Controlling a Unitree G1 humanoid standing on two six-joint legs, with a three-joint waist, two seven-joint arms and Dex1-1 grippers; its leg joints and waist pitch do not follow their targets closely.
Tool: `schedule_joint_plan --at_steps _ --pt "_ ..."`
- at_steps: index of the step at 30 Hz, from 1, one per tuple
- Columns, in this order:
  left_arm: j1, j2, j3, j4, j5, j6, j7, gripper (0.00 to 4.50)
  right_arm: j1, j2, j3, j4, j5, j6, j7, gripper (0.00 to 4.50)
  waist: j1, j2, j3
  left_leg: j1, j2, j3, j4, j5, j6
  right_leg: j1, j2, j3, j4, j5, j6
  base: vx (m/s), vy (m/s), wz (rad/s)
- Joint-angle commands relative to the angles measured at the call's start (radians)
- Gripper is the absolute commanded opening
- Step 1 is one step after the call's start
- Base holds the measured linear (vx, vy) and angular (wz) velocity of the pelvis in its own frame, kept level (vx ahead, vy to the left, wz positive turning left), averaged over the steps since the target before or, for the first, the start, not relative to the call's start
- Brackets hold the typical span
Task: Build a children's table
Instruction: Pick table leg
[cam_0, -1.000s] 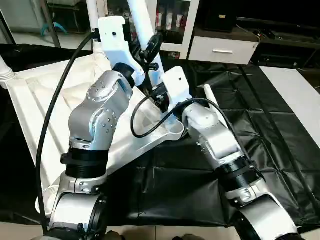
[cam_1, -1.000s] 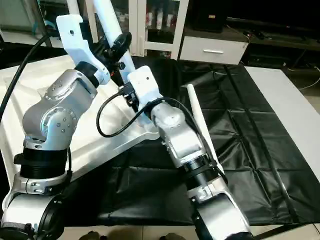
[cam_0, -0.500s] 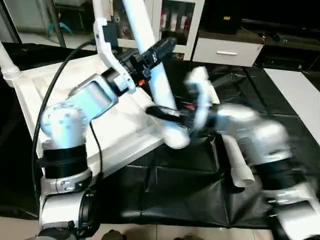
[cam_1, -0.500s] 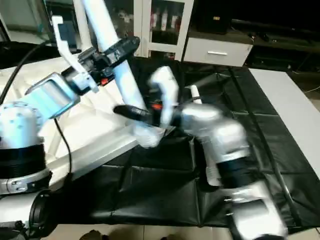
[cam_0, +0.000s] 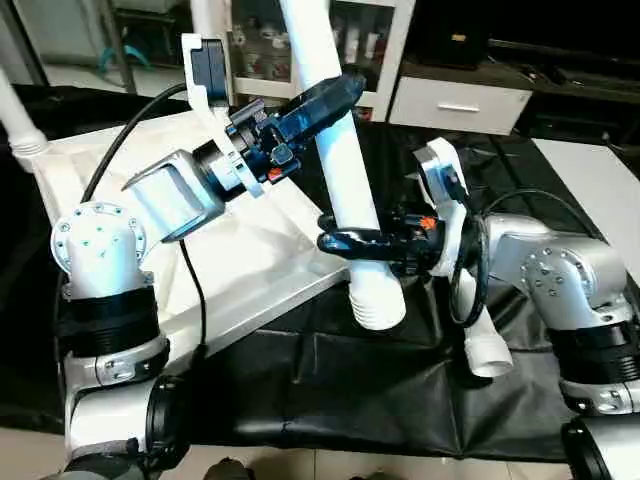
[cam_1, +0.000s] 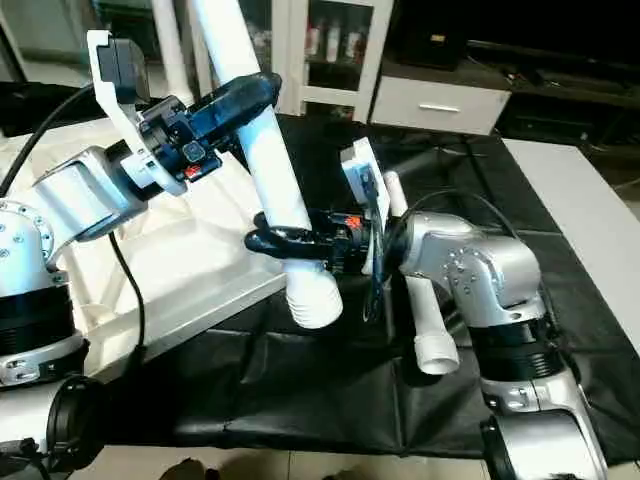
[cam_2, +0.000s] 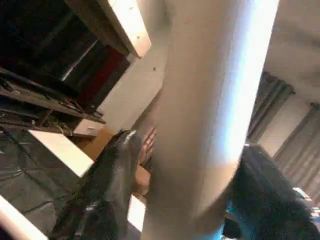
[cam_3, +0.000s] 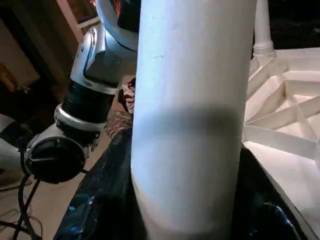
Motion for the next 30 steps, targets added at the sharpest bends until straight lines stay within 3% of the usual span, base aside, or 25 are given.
schedule_joint_plan --at_steps 1,7,8,13,16,17,19,25,26,30 --pt "-0.016 0.010 -0.007 0.012 0.005 0.004 0.011 2.45 0.003 -0.008 -0.003 -0.051 0.017 0.010 0.013 1.82 0.000 0.019 -0.069 0.023 0.010 0.000 -0.079 -0.246 -0.059 0.050 -0.044 0.027 -0.076 -0.259 -0.168 0.000 0.000 0.00" --pt "-0.017 0.018 0.002 0.023 0.018 -0.017 0.032 2.02 0.002 -0.008 -0.009 -0.058 0.024 0.017 -0.002 1.82 -0.001 0.018 -0.070 0.021 0.010 -0.002 -0.079 -0.244 -0.062 0.051 -0.045 0.027 -0.076 -0.269 -0.157 0.000 0.000 0.00" --pt "-0.014 0.020 -0.002 0.019 0.021 -0.016 0.030 1.89 0.004 -0.008 -0.009 -0.059 0.023 0.016 -0.004 1.82 -0.002 0.013 -0.070 0.020 0.010 -0.001 -0.079 -0.240 -0.060 0.052 -0.045 0.027 -0.076 -0.268 -0.155 0.000 0.000 0.00" --pt "-0.004 0.034 -0.021 0.004 0.038 -0.006 0.031 1.81 0.007 -0.006 -0.010 -0.062 0.019 0.017 -0.006 1.82 -0.001 0.016 -0.071 0.020 0.010 -0.001 -0.079 -0.226 -0.061 0.051 -0.045 0.027 -0.073 -0.248 -0.159 0.000 0.000 0.00" --pt "0.005 0.063 -0.061 -0.019 0.078 -0.009 0.010 1.77 0.009 -0.001 0.002 -0.063 -0.014 -0.021 -0.019 1.82 -0.001 0.015 -0.069 0.020 0.011 -0.001 -0.080 -0.234 -0.063 0.051 -0.045 0.027 -0.075 -0.260 -0.155 0.000 0.000 0.00" --pt "0.010 0.092 -0.103 -0.037 0.130 -0.026 -0.010 1.77 0.009 0.002 0.006 -0.060 -0.027 -0.038 -0.027 1.82 0.000 0.016 -0.069 0.021 0.012 -0.002 -0.080 -0.236 -0.065 0.050 -0.047 0.027 -0.075 -0.265 -0.154 0.000 0.000 0.00" --pt "0.019 0.161 -0.225 -0.090 0.287 -0.123 -0.076 1.75 0.009 0.009 0.014 -0.053 -0.065 -0.079 -0.053 2.52 -0.003 0.011 -0.067 0.022 0.015 -0.004 -0.084 -0.247 -0.068 0.045 -0.048 0.027 -0.080 -0.307 -0.130 0.000 0.000 0.00" --pt "0.000 0.154 -0.239 -0.126 0.273 -0.125 -0.082 1.73 -0.009 0.054 0.018 -0.039 -0.138 -0.128 -0.164 2.99 -0.009 0.016 -0.068 0.021 0.011 0.000 -0.081 -0.237 -0.086 0.045 -0.048 0.030 -0.072 -0.287 -0.140 0.000 0.000 0.00" --pt "-0.002 0.154 -0.241 -0.129 0.271 -0.124 -0.088 1.73 -0.010 0.057 0.025 -0.042 -0.148 -0.122 -0.179 2.99 -0.011 0.009 -0.067 0.020 0.011 0.001 -0.082 -0.237 -0.084 0.045 -0.046 0.030 -0.073 -0.289 -0.140 0.000 0.000 0.00" --pt "0.003 0.193 -0.290 -0.136 0.297 -0.156 -0.154 1.73 -0.003 0.019 0.088 -0.042 -0.206 -0.118 -0.170 3.06 -0.008 0.015 -0.068 0.022 0.011 -0.001 -0.082 -0.231 -0.084 0.046 -0.044 0.030 -0.071 -0.268 -0.137 0.000 0.000 0.00"
